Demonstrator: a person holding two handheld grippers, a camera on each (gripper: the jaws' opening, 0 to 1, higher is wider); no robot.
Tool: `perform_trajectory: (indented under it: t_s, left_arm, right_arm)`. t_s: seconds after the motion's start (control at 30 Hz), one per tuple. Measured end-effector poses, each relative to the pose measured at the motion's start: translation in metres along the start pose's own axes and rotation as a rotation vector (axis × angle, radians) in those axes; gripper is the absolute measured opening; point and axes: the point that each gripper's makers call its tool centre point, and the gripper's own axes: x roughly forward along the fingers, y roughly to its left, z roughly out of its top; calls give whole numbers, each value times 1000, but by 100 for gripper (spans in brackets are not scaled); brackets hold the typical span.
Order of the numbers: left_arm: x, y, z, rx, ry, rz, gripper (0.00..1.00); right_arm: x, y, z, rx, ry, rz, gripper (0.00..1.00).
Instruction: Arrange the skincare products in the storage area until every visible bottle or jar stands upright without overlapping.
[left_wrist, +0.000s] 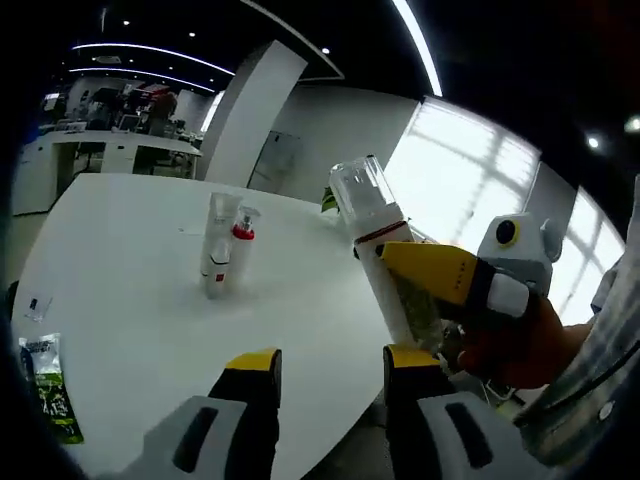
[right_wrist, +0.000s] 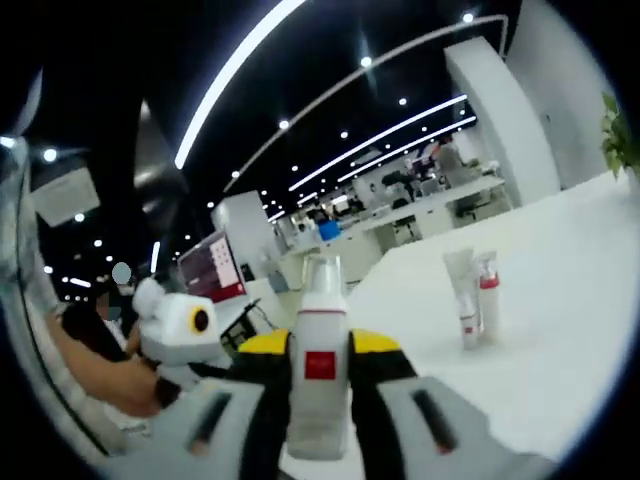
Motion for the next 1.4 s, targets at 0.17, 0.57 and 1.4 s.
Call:
perform_trajectory:
  t_s: [0.17, 0.57, 1.4]
  left_arm:
    - [-2, -10, 5, -10, -22, -59, 32]
    - [1, -29, 1, -131, -58, -177, 44]
    - [-4, -7, 2, 10, -84, -29, 26]
  right_arm:
    - [-1, -4, 6, -4, -26, -10, 20]
    - [3, -13, 0, 16, -24, -53, 20]
    - [8, -2, -3, -25, 0, -31, 19]
